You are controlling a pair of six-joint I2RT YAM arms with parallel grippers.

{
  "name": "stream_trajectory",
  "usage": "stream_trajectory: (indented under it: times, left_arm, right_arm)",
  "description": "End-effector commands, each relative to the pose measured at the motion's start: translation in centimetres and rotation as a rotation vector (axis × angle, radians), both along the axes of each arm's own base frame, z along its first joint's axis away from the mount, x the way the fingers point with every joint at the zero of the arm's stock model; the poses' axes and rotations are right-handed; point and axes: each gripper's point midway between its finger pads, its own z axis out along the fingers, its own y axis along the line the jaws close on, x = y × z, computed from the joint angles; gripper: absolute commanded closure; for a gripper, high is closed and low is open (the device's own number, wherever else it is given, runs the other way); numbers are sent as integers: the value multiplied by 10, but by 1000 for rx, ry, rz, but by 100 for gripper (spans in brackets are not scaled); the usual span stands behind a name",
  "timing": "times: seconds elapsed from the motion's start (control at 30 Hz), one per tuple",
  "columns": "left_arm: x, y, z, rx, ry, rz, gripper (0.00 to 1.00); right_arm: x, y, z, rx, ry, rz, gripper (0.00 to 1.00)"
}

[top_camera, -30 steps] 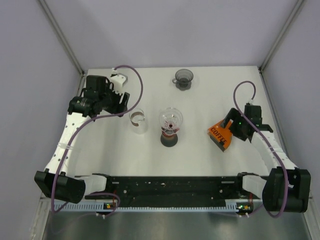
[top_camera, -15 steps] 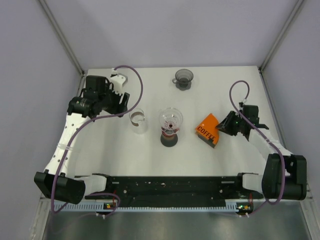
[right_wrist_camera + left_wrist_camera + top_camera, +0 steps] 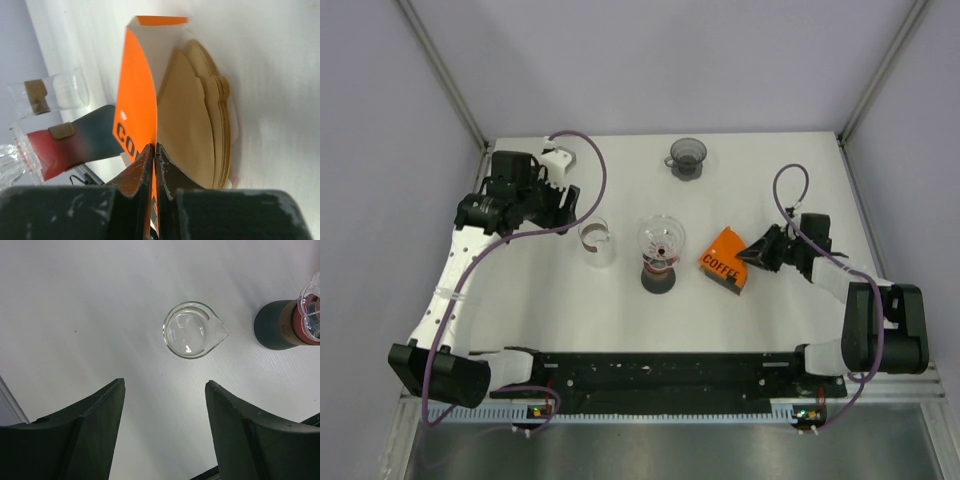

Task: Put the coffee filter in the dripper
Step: Place the coffee dripper on the coffee server, then pick up the coffee filter holder from the center of the board.

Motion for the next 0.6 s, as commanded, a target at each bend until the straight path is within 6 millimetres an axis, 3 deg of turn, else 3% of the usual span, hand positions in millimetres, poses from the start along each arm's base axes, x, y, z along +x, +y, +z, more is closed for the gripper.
stream_trajectory:
  times: [0.0, 0.17, 0.27, 0.4, 0.57]
  left_arm:
    - [0, -2, 24, -27, -77, -6, 29]
    - [0, -2, 25, -28, -81, -6, 29]
    - [1, -3, 26, -36, -79, -9, 29]
    - [5, -6, 30, -49, -78, -10, 29]
    - [4, -10, 44, -68, -91, -26, 29]
  right_arm:
    - [12, 11, 27, 96, -117, 52, 100]
    - [16, 12, 44, 76, -182, 95, 100]
    - [27, 0, 69, -124, -301, 87, 100]
    - [41, -4, 129, -407, -530, 66, 100]
    - [41, -19, 192, -555, -679, 32, 100]
